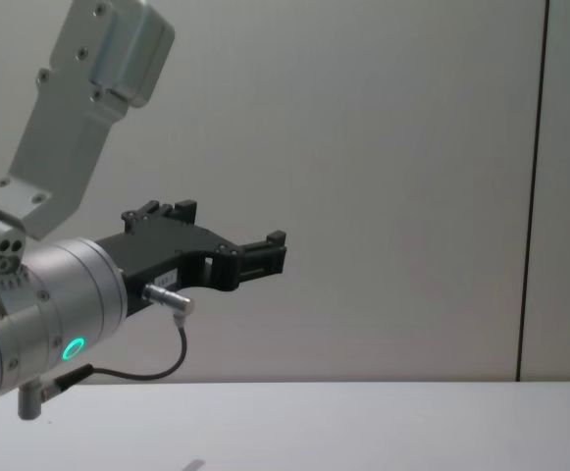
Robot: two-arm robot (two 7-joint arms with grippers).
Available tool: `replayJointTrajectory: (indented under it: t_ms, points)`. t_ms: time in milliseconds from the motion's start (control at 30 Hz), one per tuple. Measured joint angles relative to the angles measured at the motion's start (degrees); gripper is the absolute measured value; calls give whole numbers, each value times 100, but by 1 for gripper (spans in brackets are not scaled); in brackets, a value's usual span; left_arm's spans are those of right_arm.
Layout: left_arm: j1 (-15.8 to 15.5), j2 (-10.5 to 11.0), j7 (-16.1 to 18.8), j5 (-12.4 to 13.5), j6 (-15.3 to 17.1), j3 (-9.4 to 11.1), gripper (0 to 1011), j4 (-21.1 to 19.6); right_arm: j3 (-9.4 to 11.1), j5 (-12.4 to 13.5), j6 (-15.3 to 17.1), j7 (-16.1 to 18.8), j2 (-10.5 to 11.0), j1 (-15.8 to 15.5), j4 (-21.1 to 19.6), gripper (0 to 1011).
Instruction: Use the one hand to pick up the stamp and affix it onto the A4 paper.
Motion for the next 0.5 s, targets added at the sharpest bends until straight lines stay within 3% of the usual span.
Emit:
replayJointTrajectory:
  t_ms: [500]
  points:
    - [0,0,0,0,0,0,1001,0,18,-85,-37,2,14,-12,-212,213]
